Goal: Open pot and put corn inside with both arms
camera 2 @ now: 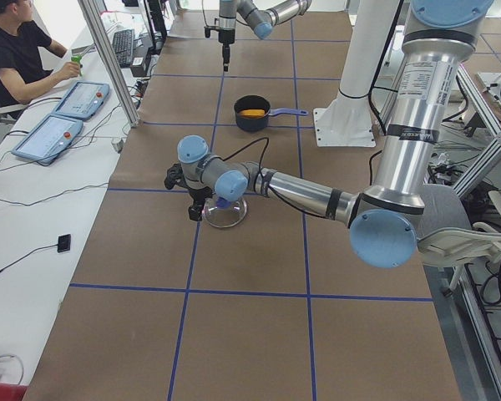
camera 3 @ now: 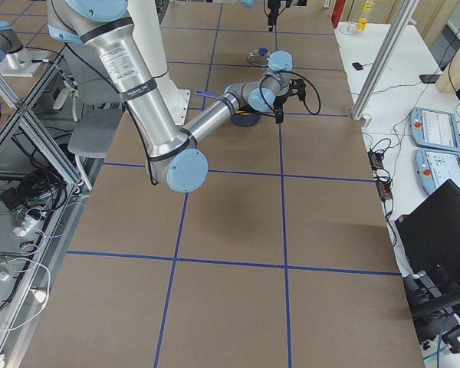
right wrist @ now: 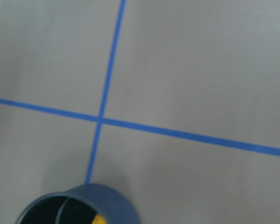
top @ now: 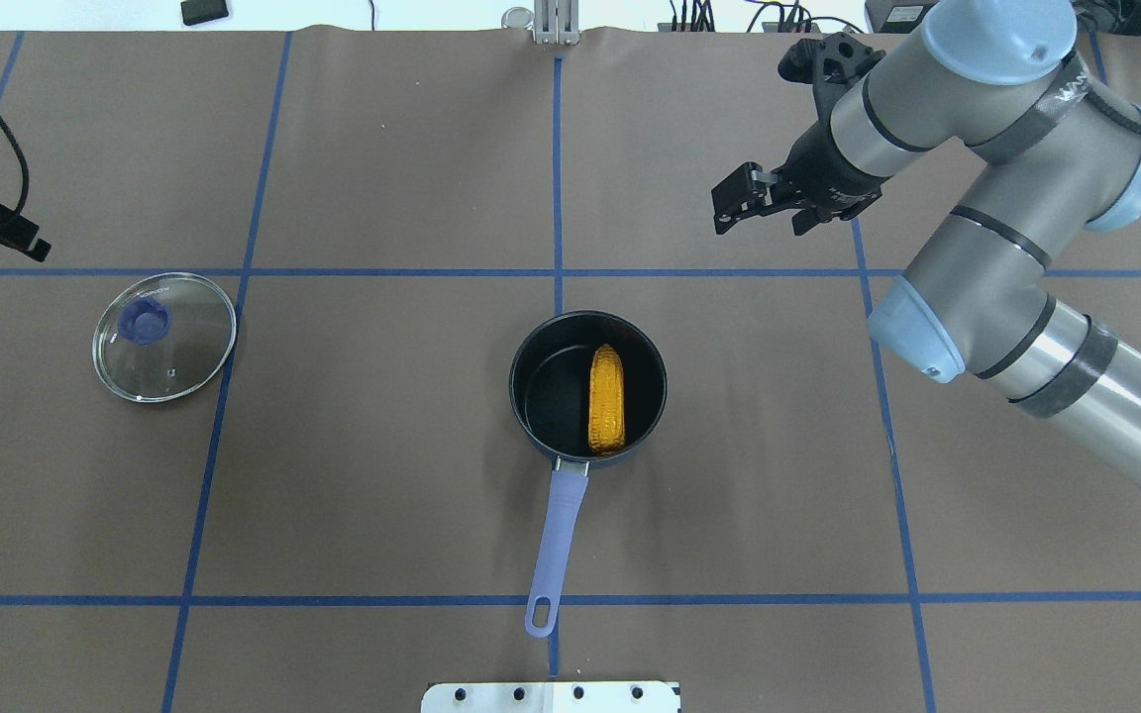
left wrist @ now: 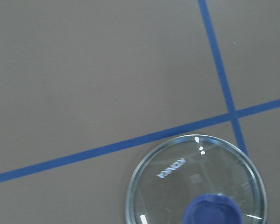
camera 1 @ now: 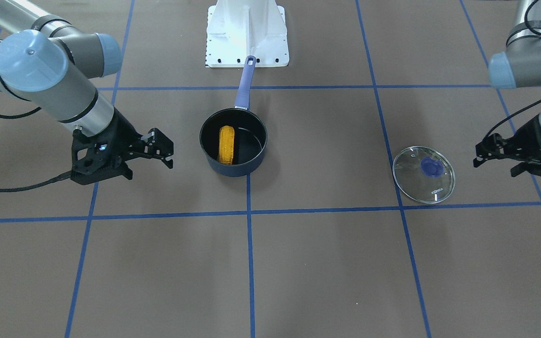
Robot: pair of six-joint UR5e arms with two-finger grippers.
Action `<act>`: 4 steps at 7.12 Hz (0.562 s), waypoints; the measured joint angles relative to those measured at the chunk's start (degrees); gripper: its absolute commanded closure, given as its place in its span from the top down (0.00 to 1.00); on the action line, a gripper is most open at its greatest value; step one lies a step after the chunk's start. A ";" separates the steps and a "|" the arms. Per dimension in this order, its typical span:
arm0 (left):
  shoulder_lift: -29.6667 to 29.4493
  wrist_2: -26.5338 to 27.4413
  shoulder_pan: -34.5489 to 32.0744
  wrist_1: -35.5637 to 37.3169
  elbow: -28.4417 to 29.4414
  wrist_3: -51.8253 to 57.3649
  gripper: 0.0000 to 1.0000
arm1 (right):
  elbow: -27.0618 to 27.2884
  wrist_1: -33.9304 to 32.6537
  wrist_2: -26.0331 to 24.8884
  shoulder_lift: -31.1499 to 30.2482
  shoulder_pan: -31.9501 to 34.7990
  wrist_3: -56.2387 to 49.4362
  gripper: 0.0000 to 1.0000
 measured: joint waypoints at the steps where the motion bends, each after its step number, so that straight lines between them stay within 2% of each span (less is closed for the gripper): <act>1: 2.38 0.11 -1.89 0.07 0.41 2.92 1.00 | 0.19 0.21 0.18 -1.79 1.45 -3.31 1.00; 4: 8.71 -0.17 -6.38 -0.53 0.01 7.02 1.00 | 1.51 0.31 0.25 -6.95 5.20 -6.63 1.00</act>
